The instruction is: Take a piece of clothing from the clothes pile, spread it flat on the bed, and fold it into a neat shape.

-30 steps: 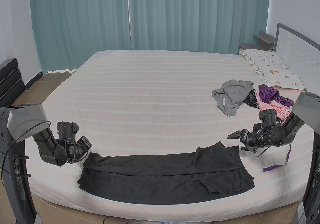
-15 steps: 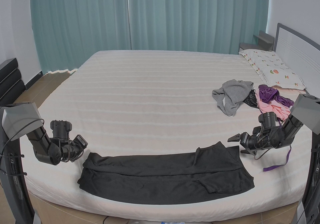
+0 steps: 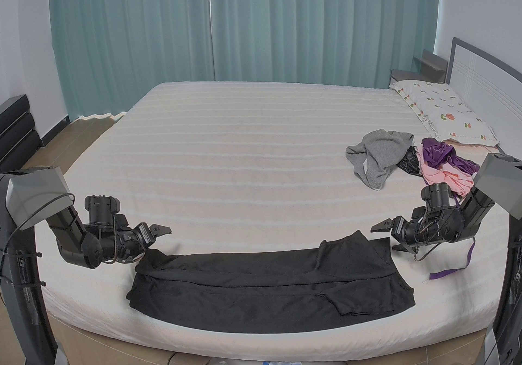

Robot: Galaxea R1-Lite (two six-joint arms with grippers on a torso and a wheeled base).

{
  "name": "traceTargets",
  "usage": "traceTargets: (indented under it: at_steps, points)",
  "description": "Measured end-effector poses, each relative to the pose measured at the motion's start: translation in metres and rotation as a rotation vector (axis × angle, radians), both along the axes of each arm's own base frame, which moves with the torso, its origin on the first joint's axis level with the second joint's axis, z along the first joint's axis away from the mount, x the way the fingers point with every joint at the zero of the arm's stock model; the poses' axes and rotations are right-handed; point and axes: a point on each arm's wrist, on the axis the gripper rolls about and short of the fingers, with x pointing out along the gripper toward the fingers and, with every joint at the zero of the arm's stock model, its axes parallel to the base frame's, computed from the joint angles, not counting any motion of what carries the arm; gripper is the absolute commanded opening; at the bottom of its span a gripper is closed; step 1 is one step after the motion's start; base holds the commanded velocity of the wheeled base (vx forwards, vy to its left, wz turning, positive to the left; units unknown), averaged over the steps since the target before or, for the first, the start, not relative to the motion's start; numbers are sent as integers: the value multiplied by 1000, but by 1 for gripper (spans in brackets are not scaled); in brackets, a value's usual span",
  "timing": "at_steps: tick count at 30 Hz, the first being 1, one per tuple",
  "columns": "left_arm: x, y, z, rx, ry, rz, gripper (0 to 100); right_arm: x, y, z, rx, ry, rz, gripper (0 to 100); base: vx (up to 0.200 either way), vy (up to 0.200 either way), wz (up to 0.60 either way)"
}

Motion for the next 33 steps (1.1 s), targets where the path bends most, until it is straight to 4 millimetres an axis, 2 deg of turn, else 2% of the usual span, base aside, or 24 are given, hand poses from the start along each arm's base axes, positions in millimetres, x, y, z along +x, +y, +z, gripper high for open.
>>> traceTargets:
  at_steps: [4, 5, 20, 33]
  points:
    - [-4, -3, -7, 37, 8, -43, 100, 0, 0, 0, 1, -1, -2, 100, 0, 0, 0]
    - [-4, -3, -8, 38, 12, -43, 0, 0, 0, 0, 1, -1, -1, 100, 0, 0, 0]
    - [-4, 9, -15, 139, 39, 99, 0, 2, 0, -1, -1, -4, 0, 100, 0, 0, 0]
    - [-5, 17, -14, 134, -5, 188, 0, 7, 1, -6, 23, -3, 14, 100, 0, 0, 0]
